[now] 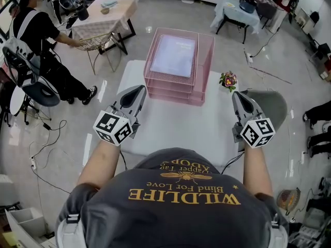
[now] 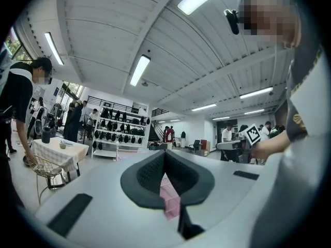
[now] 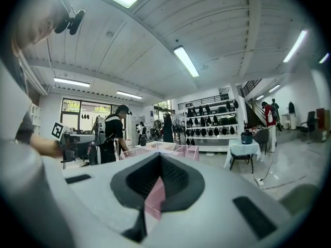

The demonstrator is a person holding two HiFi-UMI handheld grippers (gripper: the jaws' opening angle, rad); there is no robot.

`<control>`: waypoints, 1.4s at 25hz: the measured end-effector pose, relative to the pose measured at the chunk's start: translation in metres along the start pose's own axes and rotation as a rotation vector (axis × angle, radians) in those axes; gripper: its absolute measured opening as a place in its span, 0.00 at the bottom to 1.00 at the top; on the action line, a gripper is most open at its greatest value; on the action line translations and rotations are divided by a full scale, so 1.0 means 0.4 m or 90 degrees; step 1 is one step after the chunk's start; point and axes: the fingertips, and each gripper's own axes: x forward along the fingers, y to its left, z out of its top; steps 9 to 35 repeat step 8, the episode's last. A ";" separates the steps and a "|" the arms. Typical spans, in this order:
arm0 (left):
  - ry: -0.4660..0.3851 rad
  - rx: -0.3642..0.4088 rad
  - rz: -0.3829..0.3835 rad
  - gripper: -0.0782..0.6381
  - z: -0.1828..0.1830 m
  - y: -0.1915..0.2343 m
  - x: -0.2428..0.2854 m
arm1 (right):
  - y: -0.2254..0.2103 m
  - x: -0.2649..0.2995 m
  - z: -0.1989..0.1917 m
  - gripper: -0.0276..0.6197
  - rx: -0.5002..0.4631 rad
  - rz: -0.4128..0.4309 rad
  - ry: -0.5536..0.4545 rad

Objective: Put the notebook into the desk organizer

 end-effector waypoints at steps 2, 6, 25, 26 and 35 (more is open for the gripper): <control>0.001 0.002 -0.001 0.11 0.000 -0.001 0.001 | 0.001 0.003 0.004 0.04 -0.002 0.001 -0.001; 0.001 0.003 -0.002 0.11 0.002 -0.004 0.001 | 0.005 0.008 0.012 0.04 -0.007 0.004 -0.004; 0.001 0.004 -0.001 0.11 0.002 -0.006 0.000 | 0.005 0.009 0.014 0.04 -0.008 0.005 -0.005; 0.001 0.004 -0.001 0.11 0.002 -0.006 0.000 | 0.005 0.009 0.014 0.04 -0.008 0.005 -0.005; 0.001 0.004 -0.001 0.11 0.002 -0.006 0.000 | 0.005 0.009 0.014 0.04 -0.008 0.005 -0.005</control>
